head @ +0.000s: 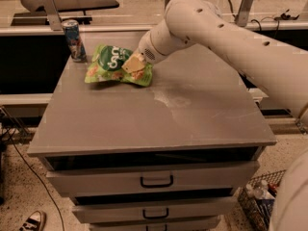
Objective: Move green rice chip bag near redbull can
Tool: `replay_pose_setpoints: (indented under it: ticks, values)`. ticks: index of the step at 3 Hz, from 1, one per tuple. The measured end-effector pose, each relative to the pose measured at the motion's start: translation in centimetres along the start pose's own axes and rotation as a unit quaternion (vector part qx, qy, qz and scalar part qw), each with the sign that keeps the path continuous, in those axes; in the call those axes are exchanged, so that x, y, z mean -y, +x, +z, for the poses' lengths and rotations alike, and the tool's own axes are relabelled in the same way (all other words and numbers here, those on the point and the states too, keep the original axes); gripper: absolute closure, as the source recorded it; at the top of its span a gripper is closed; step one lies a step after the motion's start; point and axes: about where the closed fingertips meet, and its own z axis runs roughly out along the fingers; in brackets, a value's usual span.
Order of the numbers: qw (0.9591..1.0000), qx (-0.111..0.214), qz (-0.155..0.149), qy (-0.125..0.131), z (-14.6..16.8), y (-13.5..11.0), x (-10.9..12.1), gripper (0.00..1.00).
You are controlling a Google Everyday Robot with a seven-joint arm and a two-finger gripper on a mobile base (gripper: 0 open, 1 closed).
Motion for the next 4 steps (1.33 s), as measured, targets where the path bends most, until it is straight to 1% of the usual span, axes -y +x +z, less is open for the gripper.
replay_pose_setpoints:
  ticks: [1, 2, 3, 4]
  values:
    - [1.0, 0.0, 0.0, 0.0, 0.0, 0.0, 0.0, 1.0]
    - [0.9996, 0.006, 0.003, 0.029, 0.7, -2.0, 2.9, 1.0]
    - [0.9976, -0.01, -0.002, 0.069, 0.2, -3.9, 6.1, 1.0]
    - [0.9958, -0.029, -0.001, 0.087, -0.1, -4.0, 8.0, 1.0]
